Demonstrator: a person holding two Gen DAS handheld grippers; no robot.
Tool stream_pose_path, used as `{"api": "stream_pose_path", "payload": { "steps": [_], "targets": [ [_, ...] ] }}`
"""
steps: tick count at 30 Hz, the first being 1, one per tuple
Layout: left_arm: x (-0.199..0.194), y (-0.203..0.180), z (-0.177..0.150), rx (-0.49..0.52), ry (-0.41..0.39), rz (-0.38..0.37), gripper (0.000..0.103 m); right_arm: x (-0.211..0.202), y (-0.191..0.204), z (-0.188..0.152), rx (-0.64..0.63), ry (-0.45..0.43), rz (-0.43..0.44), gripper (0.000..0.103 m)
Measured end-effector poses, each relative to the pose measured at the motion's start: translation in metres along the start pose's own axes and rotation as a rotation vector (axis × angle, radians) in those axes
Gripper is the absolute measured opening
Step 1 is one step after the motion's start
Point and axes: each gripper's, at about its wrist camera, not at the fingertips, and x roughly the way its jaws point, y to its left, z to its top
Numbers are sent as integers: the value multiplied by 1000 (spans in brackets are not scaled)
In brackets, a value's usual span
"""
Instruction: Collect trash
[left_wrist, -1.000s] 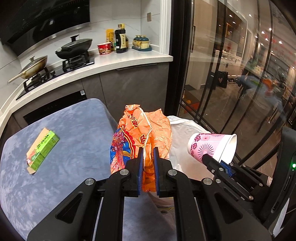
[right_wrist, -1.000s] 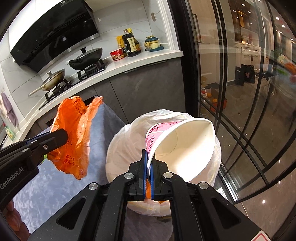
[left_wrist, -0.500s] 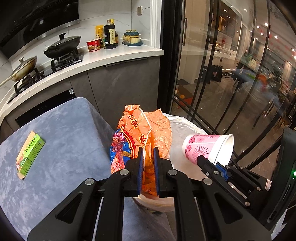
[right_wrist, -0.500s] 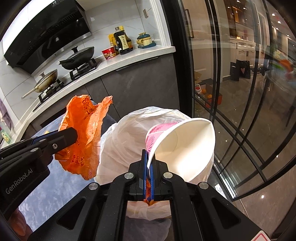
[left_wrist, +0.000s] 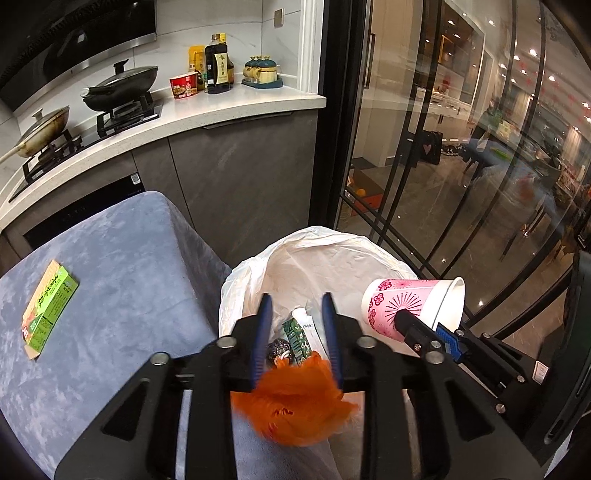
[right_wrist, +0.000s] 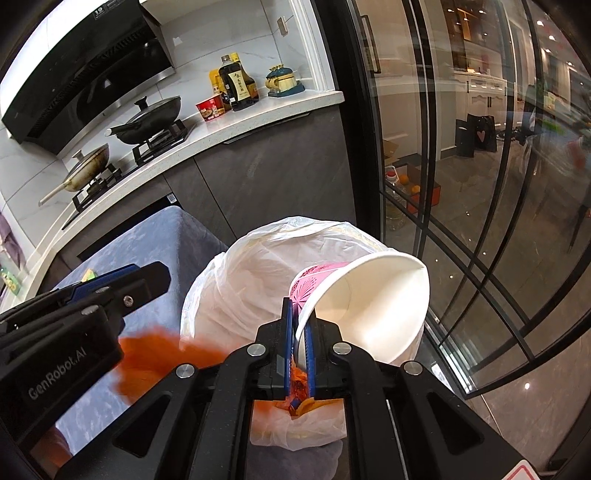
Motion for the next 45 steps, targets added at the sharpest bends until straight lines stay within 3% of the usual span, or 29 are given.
{"api": "stream_pose_path", "payload": {
  "steps": [2,6,10,20,24,28,45],
  "targets": [
    [-1,0,0,-1,-5,5,40,0,0,1,2,0,-3,10],
    [-3,4,-1,-9,-7,11,41,-1,2,1,-4,-2,-11,14],
    [-5,11,-1,-24,-8,19,43,-4,4,0,-8,-10,-20,36],
    [-20,31,-3,-54,-29,38,43,-11,17,2,-22,-23,-5,36],
    [-28,46,-4,-74,-39,51,43,-15,31,3,-40,-33,6,42],
    [-36,64,-7,-97,-50,75,50,-19,50,3,-61,-40,22,44],
    [-76,194,-43,-244,-56,229,51,-16,161,-15,-188,-21,126,51]
  ]
}}
